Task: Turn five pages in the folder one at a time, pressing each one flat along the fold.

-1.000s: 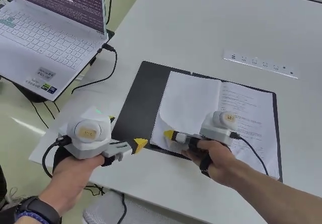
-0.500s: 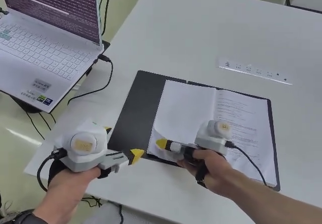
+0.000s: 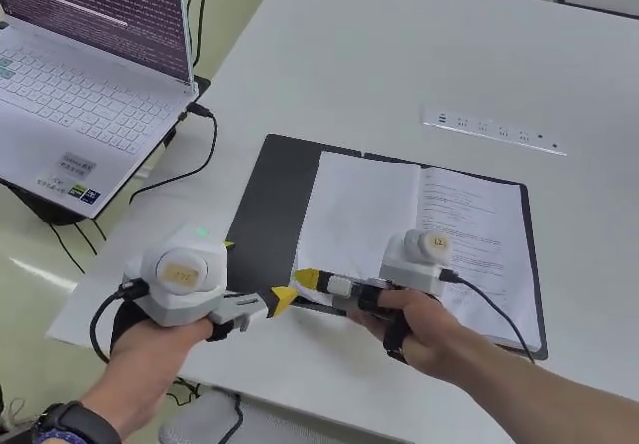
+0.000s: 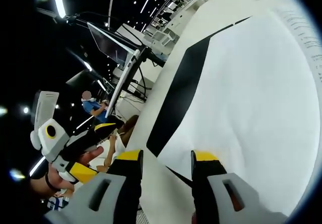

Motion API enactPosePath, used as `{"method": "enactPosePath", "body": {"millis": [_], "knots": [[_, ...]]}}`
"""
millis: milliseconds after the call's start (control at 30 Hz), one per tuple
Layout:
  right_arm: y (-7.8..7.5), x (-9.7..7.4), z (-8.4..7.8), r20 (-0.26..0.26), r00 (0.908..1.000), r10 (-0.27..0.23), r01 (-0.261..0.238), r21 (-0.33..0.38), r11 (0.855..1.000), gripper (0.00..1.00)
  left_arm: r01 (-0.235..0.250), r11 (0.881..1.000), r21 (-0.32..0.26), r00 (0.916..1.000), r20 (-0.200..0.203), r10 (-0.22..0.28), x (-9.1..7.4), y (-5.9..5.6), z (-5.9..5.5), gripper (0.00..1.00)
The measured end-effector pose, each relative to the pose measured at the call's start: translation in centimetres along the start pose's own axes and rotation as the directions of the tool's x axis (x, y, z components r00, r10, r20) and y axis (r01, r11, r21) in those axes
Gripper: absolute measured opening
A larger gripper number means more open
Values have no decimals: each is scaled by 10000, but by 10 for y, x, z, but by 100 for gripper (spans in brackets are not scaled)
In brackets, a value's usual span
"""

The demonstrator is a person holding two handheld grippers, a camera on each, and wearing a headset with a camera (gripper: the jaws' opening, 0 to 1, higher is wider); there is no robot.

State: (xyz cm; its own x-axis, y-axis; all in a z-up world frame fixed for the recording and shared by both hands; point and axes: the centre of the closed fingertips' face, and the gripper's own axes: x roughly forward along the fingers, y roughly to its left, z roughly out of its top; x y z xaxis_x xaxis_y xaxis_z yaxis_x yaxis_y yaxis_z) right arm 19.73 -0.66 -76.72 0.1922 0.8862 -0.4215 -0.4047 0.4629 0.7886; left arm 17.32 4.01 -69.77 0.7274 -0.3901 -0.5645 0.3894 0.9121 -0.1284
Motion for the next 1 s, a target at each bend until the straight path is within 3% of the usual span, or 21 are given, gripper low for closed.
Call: {"method": "enactPosePath", "body": {"millis": [267,400,467,700,1000], "knots": [[10,-9,-7,-74,9994,345,-344,101,9994,46,81,10000,52,10000,9,-81,5,-2,4,64],[15,-20,-10,-315,9986,434,-452,-593,9972,48,-50,10000,41,10000,-43,50,11,0,6,62],[14,-28,-6,-136,9988,473,-484,-884,9949,46,22,10000,0,10000,-35,-22,13,-1,8,60],[-3,-64,-6,209,9998,-75,104,-1424,9897,41,155,9998,123,9999,-60,-155,29,-8,15,56],[-20,-105,-7,813,9951,-568,688,-1533,9858,40,446,9980,451,9977,-523,-422,55,-15,12,48]]}}
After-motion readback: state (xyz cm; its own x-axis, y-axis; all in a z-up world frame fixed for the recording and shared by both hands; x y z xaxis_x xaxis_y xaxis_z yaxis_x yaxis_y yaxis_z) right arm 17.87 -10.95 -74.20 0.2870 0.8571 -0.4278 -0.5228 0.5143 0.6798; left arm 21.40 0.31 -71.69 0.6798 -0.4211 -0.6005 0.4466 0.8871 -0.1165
